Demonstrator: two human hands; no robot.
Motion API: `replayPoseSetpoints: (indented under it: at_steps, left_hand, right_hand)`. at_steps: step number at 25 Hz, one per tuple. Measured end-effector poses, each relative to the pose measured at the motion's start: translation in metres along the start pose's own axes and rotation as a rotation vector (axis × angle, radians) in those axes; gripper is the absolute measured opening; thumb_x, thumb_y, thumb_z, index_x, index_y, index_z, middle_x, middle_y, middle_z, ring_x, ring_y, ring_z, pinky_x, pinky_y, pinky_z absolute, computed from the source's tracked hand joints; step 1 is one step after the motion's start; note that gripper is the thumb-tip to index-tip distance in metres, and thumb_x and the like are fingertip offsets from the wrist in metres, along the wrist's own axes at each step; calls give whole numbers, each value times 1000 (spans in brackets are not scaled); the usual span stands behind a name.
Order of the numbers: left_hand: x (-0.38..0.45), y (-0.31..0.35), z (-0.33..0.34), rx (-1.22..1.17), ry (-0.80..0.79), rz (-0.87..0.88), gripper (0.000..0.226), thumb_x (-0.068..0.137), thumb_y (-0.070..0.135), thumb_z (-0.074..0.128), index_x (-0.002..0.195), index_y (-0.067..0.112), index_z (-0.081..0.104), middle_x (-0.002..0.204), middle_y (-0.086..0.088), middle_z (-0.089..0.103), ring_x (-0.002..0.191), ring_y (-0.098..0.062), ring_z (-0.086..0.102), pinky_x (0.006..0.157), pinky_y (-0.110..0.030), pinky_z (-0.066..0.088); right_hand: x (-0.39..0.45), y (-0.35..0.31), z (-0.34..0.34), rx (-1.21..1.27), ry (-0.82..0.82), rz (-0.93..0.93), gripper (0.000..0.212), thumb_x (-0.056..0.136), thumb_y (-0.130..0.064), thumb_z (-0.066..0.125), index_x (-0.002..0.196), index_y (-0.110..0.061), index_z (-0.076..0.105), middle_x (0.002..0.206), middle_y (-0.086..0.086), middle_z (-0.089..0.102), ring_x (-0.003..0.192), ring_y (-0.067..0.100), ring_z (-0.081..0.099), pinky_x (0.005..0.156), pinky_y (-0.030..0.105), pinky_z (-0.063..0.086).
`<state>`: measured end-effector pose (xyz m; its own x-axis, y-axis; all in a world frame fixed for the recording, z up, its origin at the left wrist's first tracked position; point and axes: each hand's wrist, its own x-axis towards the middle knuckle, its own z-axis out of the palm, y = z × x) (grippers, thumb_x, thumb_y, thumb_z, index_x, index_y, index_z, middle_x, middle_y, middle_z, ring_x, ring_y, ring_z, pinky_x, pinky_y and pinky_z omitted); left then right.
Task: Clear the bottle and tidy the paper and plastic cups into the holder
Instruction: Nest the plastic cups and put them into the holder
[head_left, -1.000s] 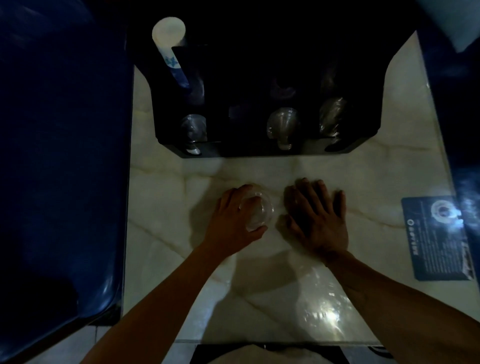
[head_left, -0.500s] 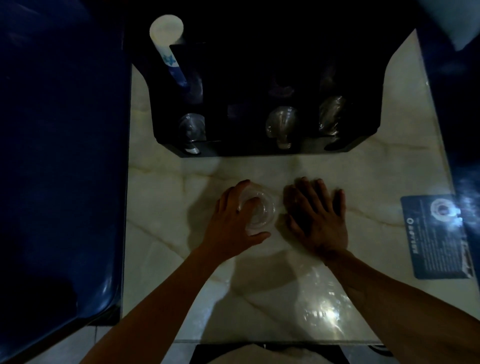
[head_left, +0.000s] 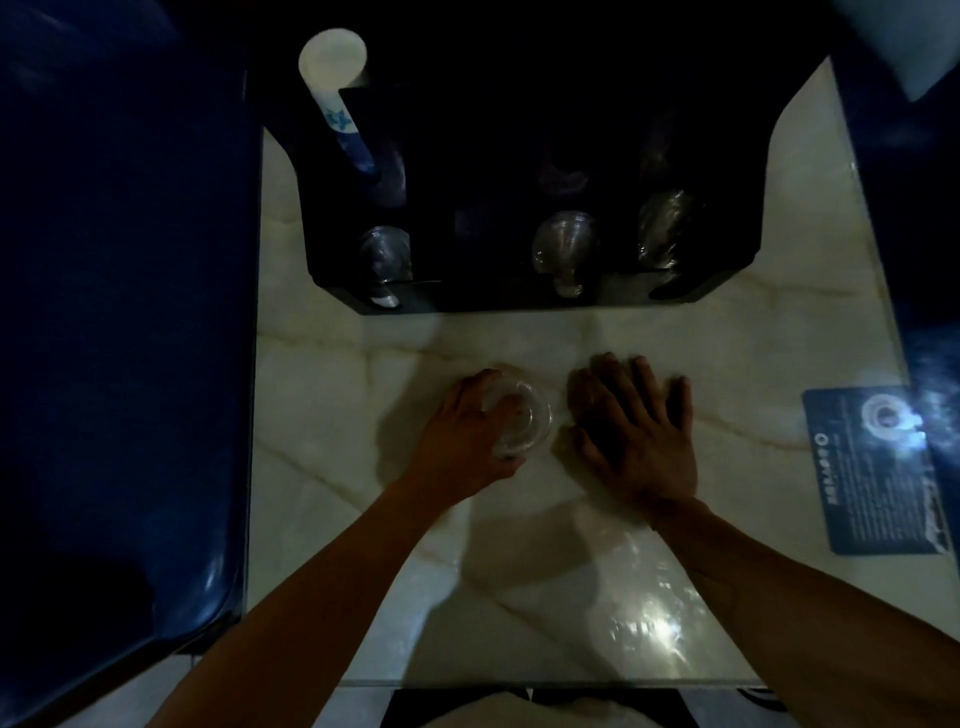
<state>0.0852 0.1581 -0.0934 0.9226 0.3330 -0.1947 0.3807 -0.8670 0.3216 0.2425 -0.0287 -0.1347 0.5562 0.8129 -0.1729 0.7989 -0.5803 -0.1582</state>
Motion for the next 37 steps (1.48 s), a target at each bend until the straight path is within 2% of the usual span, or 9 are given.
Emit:
replayPoseSetpoints:
  at_steps: [6,9,14,17,19,24,29,33,37]
  left_hand:
    - [10,-5,-1,87,-115,14,67,74,57,56,135,31,44,151,-9,37,138,-31,34,106,-44,36]
    - [9,-3,-5,28,-67,7,70,74,56,60,134,23,50,146,-9,43,138,-29,36,110,-43,31]
    - [2,-8,-24,-155,-31,-28,72,63,44,81,123,10,57,137,-15,49,126,-37,43,103,-49,41]
    - [-1,-18,-42,-200,-51,35,70,61,43,85,118,18,53,140,-11,45,126,-32,42,96,-38,45]
    - [-4,-29,-60,-155,-52,114,68,60,46,85,113,25,47,140,-7,44,125,-28,43,91,-33,43]
    - [2,-68,-121,71,1,270,73,61,54,79,118,21,48,137,-8,46,121,-28,46,88,-39,52]
    - [31,-113,-176,155,95,221,83,61,72,60,127,27,40,138,-3,40,122,-26,43,80,-39,51]
    - [57,-144,-196,196,158,234,79,64,65,70,124,24,39,137,-8,44,123,-29,47,80,-47,56]
    - [74,-161,-199,219,130,253,80,63,66,66,125,24,37,137,-7,43,123,-30,46,86,-46,54]
  right_hand:
    - [-1,0,-1,-12,0,-2,69,93,-68,22,153,-39,5,165,-9,2,151,23,-6,118,62,0]
    - [-1,-1,-1,-30,-1,3,68,93,-67,20,153,-39,6,165,-9,2,151,23,-6,118,61,0]
    - [1,-1,-2,-23,-18,19,71,92,-69,23,153,-40,2,164,-9,-2,151,21,-9,118,60,-2]
    - [-1,-1,-3,-14,-20,18,71,92,-69,20,153,-39,1,165,-7,-2,151,22,-8,119,59,-3]
    - [-3,-2,-4,-5,-29,17,70,92,-69,15,153,-38,1,165,-7,-2,151,22,-9,119,60,-1]
    - [-1,-10,-10,26,-36,62,72,91,-68,16,154,-36,3,165,-4,-1,151,23,-8,120,59,0]
    - [11,-64,-8,133,2,139,76,90,-59,30,154,-22,15,164,4,7,151,25,-4,121,55,1]
    - [30,-110,-3,153,7,102,72,91,-55,23,154,-20,16,164,5,7,150,26,-5,121,54,0]
    - [37,-131,7,149,33,152,69,92,-52,28,154,-26,14,164,0,5,151,25,-6,121,54,-2]
